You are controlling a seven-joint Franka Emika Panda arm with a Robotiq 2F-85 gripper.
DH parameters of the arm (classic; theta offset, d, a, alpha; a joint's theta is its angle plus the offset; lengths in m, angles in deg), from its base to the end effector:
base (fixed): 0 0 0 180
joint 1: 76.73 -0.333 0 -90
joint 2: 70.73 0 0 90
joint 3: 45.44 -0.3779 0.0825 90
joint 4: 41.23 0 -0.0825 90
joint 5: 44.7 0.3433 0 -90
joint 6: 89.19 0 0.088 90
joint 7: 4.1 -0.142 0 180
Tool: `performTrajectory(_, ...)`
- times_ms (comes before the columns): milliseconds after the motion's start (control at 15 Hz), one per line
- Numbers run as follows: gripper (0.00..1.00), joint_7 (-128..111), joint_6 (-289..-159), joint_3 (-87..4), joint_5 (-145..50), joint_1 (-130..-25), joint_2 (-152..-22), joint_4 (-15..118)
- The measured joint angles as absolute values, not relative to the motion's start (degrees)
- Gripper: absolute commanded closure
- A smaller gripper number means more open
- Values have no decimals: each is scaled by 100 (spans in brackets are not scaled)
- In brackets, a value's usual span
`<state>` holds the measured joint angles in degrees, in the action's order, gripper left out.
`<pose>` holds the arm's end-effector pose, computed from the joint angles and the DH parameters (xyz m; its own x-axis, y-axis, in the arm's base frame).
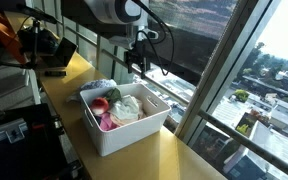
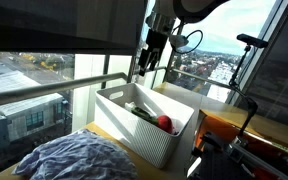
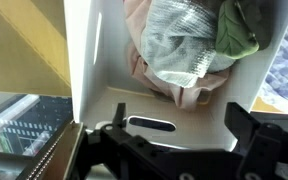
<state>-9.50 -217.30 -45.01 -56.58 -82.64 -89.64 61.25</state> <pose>0.6394 0.0500 0.4257 0.9841 0.1297 0.1217 0.1084 -0.9799 0.1674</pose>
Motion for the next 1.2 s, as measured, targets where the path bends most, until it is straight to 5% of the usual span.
performTrajectory(1067,0,-1477,-21881,-4450,-5325,-8281,-11336,5402)
performTrajectory(1133,25,-1502,-21881,-4450,-5296,-8303,-11516,5294)
performTrajectory(1200,28,-1514,-21880,-4450,-5261,-8314,-11682,5188)
